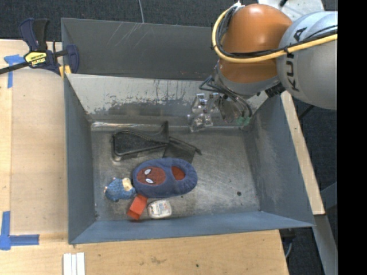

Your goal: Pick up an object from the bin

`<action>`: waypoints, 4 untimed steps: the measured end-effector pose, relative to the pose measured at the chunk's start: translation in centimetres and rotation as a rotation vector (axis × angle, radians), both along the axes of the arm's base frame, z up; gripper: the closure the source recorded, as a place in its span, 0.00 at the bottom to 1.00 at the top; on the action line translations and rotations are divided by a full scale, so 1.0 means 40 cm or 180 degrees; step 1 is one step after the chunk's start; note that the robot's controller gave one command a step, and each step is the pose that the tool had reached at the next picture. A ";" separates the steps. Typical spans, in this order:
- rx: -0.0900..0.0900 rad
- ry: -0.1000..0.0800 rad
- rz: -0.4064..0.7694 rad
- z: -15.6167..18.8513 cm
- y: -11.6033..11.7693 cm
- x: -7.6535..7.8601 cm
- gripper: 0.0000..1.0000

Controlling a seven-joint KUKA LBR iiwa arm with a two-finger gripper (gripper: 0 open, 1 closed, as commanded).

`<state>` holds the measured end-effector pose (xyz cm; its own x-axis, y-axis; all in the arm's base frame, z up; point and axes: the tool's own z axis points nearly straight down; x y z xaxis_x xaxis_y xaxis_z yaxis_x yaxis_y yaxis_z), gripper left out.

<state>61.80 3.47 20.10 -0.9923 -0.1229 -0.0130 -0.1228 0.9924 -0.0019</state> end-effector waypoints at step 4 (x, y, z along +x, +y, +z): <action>0.0001 0.0036 0.0106 0.015 0.213 -0.014 1.00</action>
Offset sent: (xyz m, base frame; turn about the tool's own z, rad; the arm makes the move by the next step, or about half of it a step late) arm 0.0000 0.0000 0.0000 0.0000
